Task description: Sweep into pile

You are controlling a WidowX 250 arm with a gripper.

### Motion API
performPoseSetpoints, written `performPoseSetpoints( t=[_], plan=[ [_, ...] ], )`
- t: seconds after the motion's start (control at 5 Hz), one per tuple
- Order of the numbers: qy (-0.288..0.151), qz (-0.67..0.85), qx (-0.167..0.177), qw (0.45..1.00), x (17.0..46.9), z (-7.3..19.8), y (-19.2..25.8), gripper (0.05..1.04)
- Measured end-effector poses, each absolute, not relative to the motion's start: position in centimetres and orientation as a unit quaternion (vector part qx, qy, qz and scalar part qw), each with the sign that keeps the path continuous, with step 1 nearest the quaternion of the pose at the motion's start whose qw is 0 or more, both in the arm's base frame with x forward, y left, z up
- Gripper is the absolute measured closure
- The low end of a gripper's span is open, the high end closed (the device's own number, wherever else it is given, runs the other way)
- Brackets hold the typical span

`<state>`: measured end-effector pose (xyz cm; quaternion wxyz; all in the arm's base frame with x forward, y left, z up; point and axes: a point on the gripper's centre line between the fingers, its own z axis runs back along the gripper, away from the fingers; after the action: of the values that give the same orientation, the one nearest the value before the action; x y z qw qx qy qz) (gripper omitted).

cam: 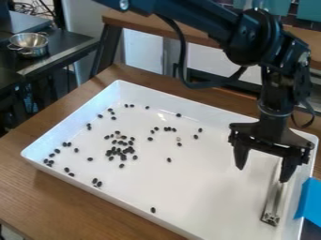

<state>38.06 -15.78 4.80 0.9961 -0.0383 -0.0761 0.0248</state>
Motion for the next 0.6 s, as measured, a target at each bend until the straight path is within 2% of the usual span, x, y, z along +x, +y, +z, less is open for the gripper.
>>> performPoseSetpoints(
  t=[0.2, 0.6],
  plan=[
    [-0.071, 0.032, -0.053, 0.996, 38.0, 4.5, -16.2, 0.083],
    [-0.064, 0.033, -0.046, 0.996, 37.2, 3.0, -18.1, 0.084]
  ],
)
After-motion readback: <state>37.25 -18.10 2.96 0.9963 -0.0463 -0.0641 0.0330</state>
